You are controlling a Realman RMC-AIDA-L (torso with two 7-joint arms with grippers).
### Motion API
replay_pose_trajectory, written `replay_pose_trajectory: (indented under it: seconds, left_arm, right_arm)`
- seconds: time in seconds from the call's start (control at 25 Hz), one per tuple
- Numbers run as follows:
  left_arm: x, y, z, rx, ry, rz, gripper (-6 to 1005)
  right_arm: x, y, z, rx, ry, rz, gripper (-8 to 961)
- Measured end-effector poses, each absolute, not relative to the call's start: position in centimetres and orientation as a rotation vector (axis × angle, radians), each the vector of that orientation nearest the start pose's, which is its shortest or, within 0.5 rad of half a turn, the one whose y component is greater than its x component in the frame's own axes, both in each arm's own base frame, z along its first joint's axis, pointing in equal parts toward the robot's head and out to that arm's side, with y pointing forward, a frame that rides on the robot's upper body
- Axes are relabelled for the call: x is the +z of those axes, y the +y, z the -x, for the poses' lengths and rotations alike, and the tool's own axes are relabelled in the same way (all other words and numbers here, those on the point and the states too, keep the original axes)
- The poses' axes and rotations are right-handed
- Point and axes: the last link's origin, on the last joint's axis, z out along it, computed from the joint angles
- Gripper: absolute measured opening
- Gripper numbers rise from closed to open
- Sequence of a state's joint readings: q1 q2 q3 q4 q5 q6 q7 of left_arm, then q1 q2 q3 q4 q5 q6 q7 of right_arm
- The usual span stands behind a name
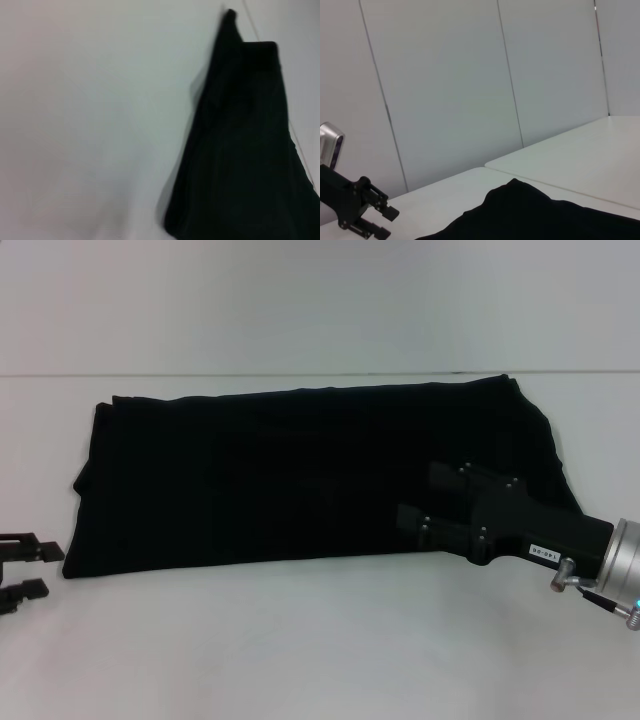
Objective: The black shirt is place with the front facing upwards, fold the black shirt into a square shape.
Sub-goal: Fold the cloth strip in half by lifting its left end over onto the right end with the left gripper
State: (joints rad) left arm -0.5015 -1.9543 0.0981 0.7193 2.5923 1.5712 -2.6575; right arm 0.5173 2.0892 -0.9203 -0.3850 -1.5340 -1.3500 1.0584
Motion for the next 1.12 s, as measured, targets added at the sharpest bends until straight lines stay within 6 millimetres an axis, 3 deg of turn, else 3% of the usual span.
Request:
replay_pose_trajectory:
  seconds: [0.2, 0.28, 0.52, 1.12]
  left_arm:
    - [8.3, 29.8, 37.9, 0.823, 2.871, -1.711, 467]
    - [8.1, 30.1, 37.9, 0.842, 2.885, -1.679, 683]
    - [8.2, 30.6, 38.3, 0.878, 2.965, -1.559, 848]
    - [7.6, 31.3, 38.2, 0.888, 2.987, -1.522, 848]
  right_arm:
    - [-4.4, 33.5, -25.5, 0.895, 0.543, 2.515, 838]
    - [-4.4, 33.5, -25.5, 0.894, 0.54, 2.515, 838]
    - [-4.4, 33.6, -25.4, 0.893, 0.539, 2.515, 838]
    - [-4.5, 33.8, -25.3, 0.886, 0.537, 2.513, 838]
